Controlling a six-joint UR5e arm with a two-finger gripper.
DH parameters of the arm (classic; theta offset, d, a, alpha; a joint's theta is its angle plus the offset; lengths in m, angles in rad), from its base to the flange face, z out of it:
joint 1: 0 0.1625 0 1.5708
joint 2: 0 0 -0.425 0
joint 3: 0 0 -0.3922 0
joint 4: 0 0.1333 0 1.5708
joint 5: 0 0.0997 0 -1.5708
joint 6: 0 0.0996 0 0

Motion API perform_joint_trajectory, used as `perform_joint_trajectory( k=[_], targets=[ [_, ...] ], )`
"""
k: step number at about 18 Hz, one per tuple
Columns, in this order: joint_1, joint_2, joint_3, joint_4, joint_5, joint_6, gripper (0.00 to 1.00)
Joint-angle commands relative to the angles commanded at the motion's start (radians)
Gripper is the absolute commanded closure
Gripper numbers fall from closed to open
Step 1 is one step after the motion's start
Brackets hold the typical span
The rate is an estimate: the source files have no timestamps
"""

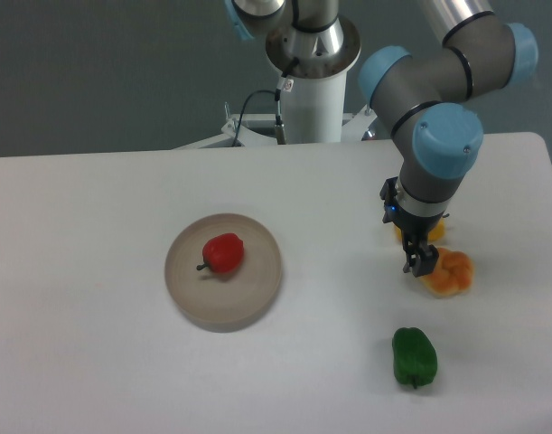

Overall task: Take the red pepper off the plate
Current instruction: 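Move the gripper from beside the orange pepper over the red pepper on the plate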

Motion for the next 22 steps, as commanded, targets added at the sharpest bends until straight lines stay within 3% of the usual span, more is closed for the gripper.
perform_joint_trajectory(
  k=[5,7,10,14,17,19,21,22],
  targets=[
    [-0.012,0.006,-0.009,0.002,-0.006,-0.020,0.00],
    [-0.037,0.015,-0.043,0.008,-0.008,-0.043,0.00],
    [-0.104,0.038,-0.095,0.043,-0.027,-0.240,0.00],
    [-0.227,0.051,-0.113,0.043,-0.061,-0.395,0.00],
    [-0.336,0.052,-0.135,0.051,-0.058,-0.604,0.00],
    [-0.389,0.045,-0.161,0.095,-0.058,-0.713,0.00],
    [-0.423,0.025,-0.190,0.181,-0.057,-0.758,0.00],
    [-0.429,0.014,-0.196,0.193,-0.055,-0.767,0.00]
  ],
)
